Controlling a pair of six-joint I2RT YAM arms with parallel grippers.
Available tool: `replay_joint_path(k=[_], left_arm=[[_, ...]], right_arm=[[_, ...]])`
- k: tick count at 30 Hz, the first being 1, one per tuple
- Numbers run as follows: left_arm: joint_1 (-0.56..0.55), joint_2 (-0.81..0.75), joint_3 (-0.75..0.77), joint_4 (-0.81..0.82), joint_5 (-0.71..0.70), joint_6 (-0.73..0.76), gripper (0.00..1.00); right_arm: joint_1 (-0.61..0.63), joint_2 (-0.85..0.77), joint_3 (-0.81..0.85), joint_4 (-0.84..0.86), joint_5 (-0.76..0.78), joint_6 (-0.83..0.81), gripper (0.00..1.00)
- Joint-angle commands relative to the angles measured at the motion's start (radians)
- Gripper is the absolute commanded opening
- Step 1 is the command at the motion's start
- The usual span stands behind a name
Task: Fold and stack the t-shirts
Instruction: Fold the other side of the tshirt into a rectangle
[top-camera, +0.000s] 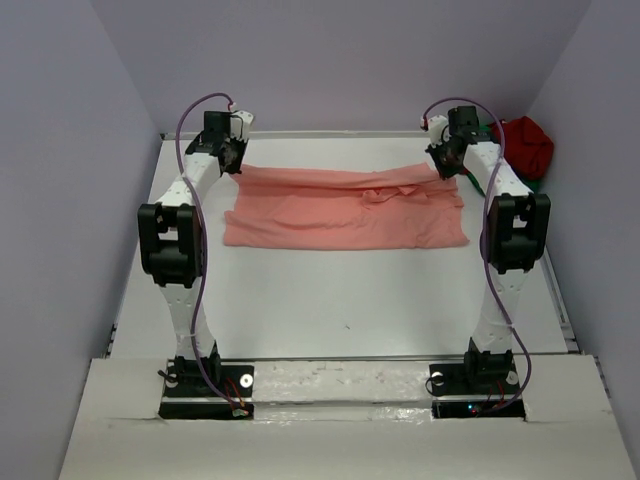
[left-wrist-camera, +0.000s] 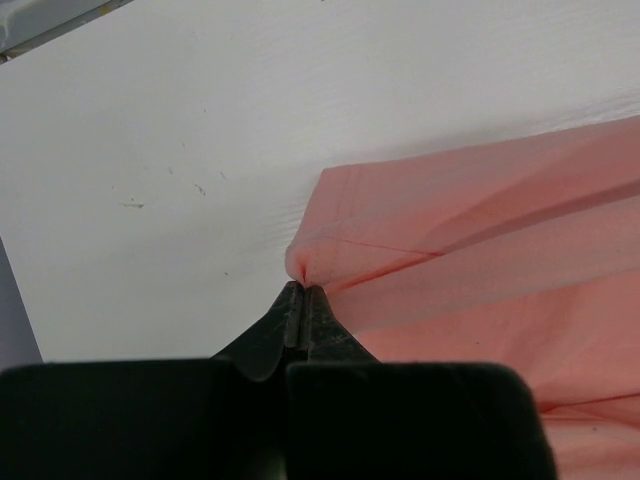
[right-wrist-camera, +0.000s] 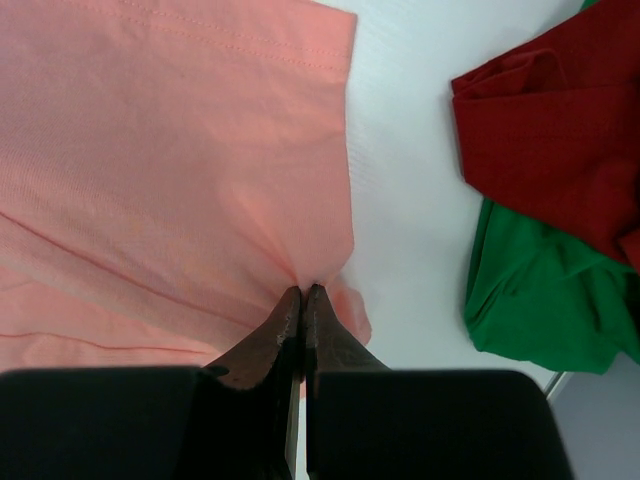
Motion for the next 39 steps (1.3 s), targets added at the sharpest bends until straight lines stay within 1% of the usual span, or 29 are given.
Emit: replay_joint_path(k=[1, 5, 10, 13, 23, 27, 28, 34, 39], left_arm=[[0.011, -0.088, -0.033, -0.002, -0.011, 0.017, 0.0], [0.011, -0.069, -0.027, -0.047, 0.02, 0.025, 0.0], [0.014, -0.049, -0.016, -0.129, 0.011, 0.031, 0.0], [0.016, -0.069, -0.053, -0.126, 0.009, 0.05, 0.0], [0.016, -0.055, -0.077, -0.195, -0.025, 0.071, 0.0], [0.016, -0.06, -0.102, -0.189, -0.029, 0.074, 0.0], [0.016, -0.058, -0.105, -0.189, -0.064, 0.073, 0.0], [0.011, -0.037, -0.117, -0.189, -0.101, 0.074, 0.0], [0.005, -0.023, -0.122, -0.18, -0.13, 0.068, 0.0]], right_arm=[[-0.007, -0.061, -0.021, -0.035, -0.025, -0.018, 0.0], [-0.007, -0.055, -0.024, -0.062, -0.035, -0.021, 0.0], [-0.007, -0.076, -0.059, -0.078, -0.048, -0.028, 0.0], [-0.007, -0.085, -0.073, -0.078, -0.041, -0.032, 0.0], [-0.007, -0.061, -0.102, -0.111, -0.033, -0.048, 0.0], [-0.007, -0.047, -0.113, -0.124, -0.029, -0.05, 0.0], [-0.007, -0.044, -0.115, -0.128, -0.033, -0.05, 0.0], [-0.007, -0.032, -0.102, -0.165, -0.11, -0.047, 0.0], [-0.007, -0.007, -0.096, -0.179, -0.104, -0.053, 0.0]])
